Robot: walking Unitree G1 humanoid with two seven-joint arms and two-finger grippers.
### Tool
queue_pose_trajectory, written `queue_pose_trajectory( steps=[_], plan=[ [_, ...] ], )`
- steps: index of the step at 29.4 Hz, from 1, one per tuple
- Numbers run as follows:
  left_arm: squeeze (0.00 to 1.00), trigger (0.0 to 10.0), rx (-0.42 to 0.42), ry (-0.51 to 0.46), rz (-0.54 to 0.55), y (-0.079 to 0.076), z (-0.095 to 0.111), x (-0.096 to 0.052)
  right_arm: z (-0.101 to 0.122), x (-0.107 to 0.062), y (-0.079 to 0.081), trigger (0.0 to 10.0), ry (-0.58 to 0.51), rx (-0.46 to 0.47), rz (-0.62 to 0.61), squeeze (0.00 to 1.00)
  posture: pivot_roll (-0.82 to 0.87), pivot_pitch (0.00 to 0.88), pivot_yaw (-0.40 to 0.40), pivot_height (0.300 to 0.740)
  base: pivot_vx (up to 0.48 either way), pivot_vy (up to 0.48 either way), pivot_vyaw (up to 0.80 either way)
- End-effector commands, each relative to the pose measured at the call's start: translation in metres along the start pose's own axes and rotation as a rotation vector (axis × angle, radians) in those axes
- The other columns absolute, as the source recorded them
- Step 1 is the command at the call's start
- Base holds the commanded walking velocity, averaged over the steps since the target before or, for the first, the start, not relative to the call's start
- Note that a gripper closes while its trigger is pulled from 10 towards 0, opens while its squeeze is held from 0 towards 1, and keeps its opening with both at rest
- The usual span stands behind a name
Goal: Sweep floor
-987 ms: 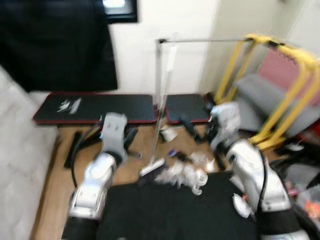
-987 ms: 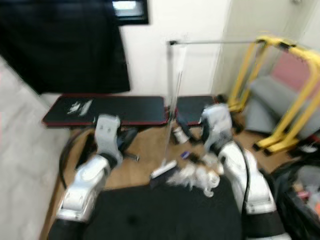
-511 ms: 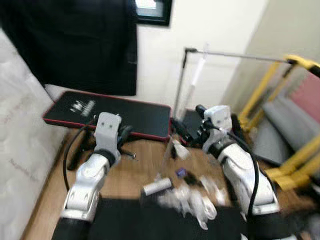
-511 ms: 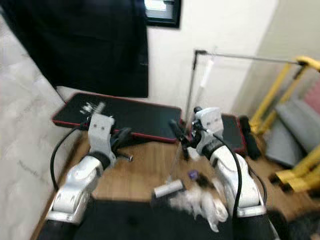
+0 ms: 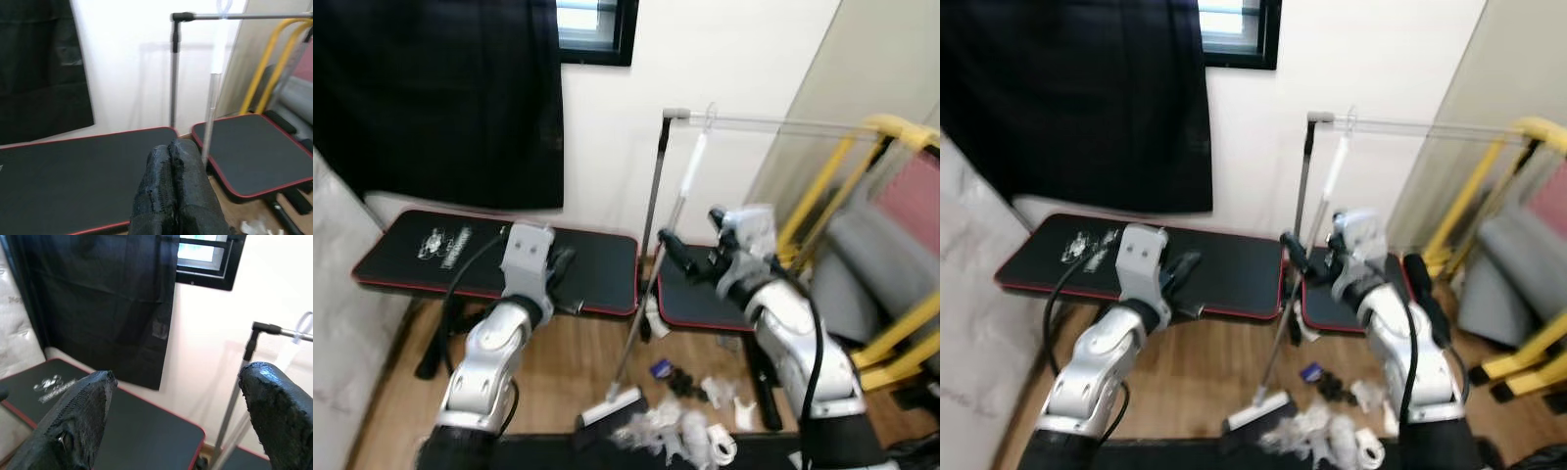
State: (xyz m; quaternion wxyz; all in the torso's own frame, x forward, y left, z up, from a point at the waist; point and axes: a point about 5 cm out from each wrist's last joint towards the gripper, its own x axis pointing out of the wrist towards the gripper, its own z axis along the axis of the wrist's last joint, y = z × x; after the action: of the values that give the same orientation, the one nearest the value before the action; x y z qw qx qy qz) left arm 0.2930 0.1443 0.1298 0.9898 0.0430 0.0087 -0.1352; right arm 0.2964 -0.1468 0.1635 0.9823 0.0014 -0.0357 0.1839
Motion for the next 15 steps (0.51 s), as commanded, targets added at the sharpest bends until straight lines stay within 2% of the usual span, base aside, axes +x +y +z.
queue_pose_trajectory(
  steps=[1,10,12,14,15],
  plan=[
    [0.00,10.0,0.009,0.009,-0.003,0.001,-0.001,0.000,-0.001,0.000,-0.003,10.0,0.015,0.016,-0.025,0.00,-0.11,0.044,-0.157,0.740,0.390,0.000,0.00],
    [0.00,10.0,0.008,0.009,-0.010,-0.001,-0.001,-0.001,-0.002,0.002,-0.016,10.0,0.040,0.054,-0.148,0.00,-0.11,0.052,-0.156,0.740,0.385,0.000,0.00],
    [0.00,10.0,-0.002,0.005,-0.016,-0.003,-0.001,-0.002,-0.004,0.003,-0.020,10.0,0.063,0.061,-0.185,0.00,-0.11,0.060,-0.156,0.740,0.349,0.000,0.00],
    [0.00,10.0,-0.012,-0.029,-0.047,-0.009,0.005,-0.003,-0.013,0.003,-0.035,10.0,0.161,0.064,-0.318,0.00,-0.11,0.077,-0.158,0.740,0.000,0.000,0.00],
    [0.00,10.0,-0.012,-0.029,-0.047,-0.009,0.005,-0.003,-0.013,0.003,-0.035,10.0,0.161,0.064,-0.318,0.00,-0.11,0.077,-0.158,0.740,0.000,0.000,0.00]
  ],
)
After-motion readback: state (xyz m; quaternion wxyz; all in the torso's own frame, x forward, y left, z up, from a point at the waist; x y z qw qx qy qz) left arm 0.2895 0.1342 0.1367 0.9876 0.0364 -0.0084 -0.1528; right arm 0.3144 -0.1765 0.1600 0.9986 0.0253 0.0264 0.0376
